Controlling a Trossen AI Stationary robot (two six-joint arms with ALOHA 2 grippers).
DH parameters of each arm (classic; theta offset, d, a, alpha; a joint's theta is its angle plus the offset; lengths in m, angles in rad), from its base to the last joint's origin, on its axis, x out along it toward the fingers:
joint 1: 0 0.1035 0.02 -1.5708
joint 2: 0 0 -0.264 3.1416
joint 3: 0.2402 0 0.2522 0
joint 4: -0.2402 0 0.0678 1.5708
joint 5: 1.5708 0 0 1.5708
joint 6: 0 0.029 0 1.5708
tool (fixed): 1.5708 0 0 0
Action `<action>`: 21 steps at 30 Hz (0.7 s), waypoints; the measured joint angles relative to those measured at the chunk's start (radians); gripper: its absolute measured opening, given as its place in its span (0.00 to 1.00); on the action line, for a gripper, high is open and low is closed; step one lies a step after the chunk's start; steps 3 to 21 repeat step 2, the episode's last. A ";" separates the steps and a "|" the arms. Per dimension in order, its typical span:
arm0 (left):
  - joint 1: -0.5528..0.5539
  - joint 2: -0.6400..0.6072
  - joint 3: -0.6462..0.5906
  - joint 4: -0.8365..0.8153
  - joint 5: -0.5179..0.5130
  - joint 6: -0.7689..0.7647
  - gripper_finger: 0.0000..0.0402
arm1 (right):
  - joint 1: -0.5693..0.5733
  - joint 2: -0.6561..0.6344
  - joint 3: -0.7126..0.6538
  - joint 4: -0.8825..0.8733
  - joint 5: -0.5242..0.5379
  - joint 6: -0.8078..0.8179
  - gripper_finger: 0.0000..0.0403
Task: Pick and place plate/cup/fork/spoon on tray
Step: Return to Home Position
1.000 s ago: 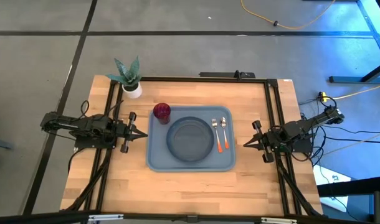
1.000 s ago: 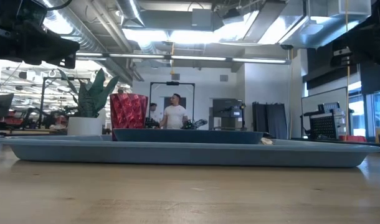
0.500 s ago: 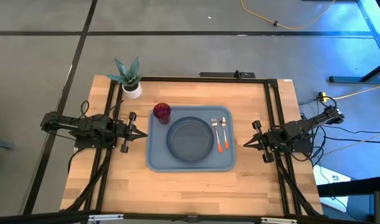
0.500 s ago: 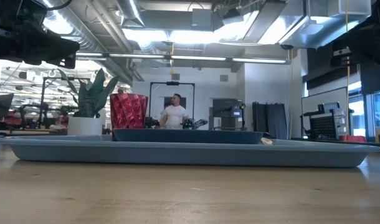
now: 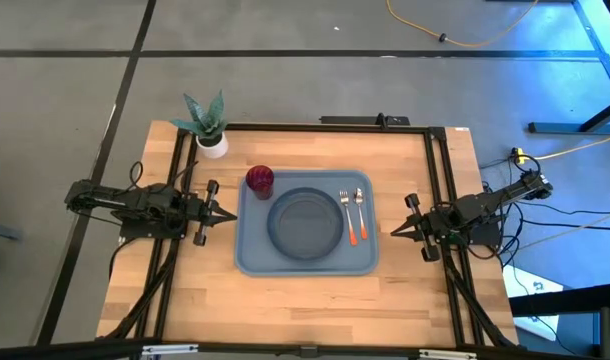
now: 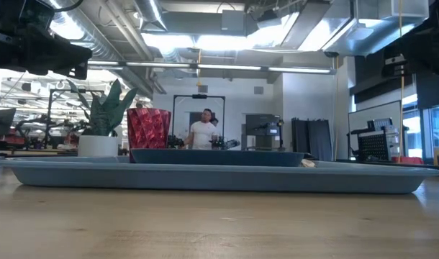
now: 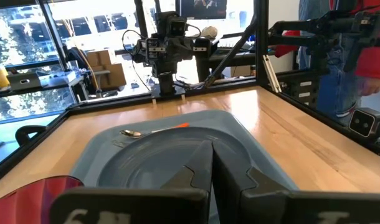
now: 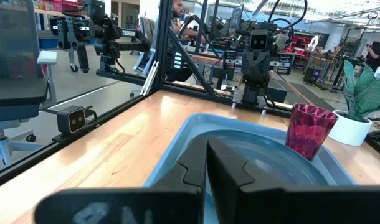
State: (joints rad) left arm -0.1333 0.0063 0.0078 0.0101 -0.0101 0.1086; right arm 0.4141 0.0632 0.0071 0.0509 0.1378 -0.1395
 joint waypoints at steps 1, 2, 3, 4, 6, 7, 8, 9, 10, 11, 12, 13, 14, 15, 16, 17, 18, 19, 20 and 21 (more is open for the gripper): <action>0.000 0.000 0.000 0.000 0.000 0.000 0.00 | 0.000 0.000 0.000 0.000 0.000 0.000 0.04; 0.000 0.000 0.000 0.000 0.000 0.000 0.00 | 0.000 0.000 0.000 0.000 0.000 0.000 0.04; 0.000 0.000 0.000 0.000 0.000 0.000 0.00 | 0.000 0.000 0.000 0.000 0.000 0.000 0.04; 0.000 0.000 0.000 0.000 0.000 0.000 0.00 | 0.000 0.000 0.000 0.000 0.000 0.000 0.04; 0.000 0.000 0.000 0.000 0.000 0.000 0.00 | 0.000 0.000 0.000 0.000 0.000 0.000 0.04; 0.000 0.000 0.000 0.000 0.000 0.000 0.00 | 0.000 0.000 0.000 0.000 0.000 0.000 0.04; 0.000 0.000 0.000 0.000 0.000 0.000 0.00 | 0.000 0.000 0.000 0.000 0.000 0.000 0.04; 0.000 0.000 0.000 0.000 0.000 0.000 0.00 | 0.000 0.000 0.000 0.000 0.000 0.000 0.04; 0.000 0.000 0.000 0.000 0.000 0.000 0.00 | 0.000 0.000 0.000 0.000 0.000 0.000 0.04; 0.000 0.000 0.000 0.000 0.000 0.000 0.00 | 0.000 0.000 0.000 0.000 0.000 0.000 0.04; 0.000 0.000 0.000 0.000 0.000 0.000 0.00 | 0.000 0.000 0.000 0.000 0.000 0.000 0.04; 0.000 0.000 0.000 0.000 0.000 0.000 0.00 | 0.000 0.000 0.000 0.000 0.000 0.000 0.04; 0.000 0.000 0.000 0.000 0.000 0.000 0.00 | 0.000 0.000 0.000 0.000 0.000 0.000 0.04; 0.000 0.000 0.000 0.000 0.000 0.000 0.00 | 0.000 0.000 0.000 0.000 0.000 0.000 0.04; 0.000 0.000 0.000 0.000 0.000 0.000 0.00 | 0.000 0.000 0.000 0.000 0.000 0.000 0.04; 0.000 0.000 0.000 0.000 0.000 0.000 0.00 | 0.000 0.000 0.000 0.000 0.000 0.000 0.04; 0.000 0.000 0.000 0.000 0.000 0.000 0.00 | 0.000 0.000 0.000 0.000 0.000 0.000 0.04; 0.000 0.000 0.000 0.000 0.000 0.000 0.00 | 0.000 0.000 0.000 0.000 0.000 0.000 0.04; 0.000 0.000 0.000 0.000 0.000 0.000 0.00 | 0.000 0.000 0.000 0.000 0.000 0.000 0.04; 0.000 0.000 0.000 0.000 0.000 0.000 0.00 | 0.000 0.000 0.000 0.000 0.000 0.000 0.04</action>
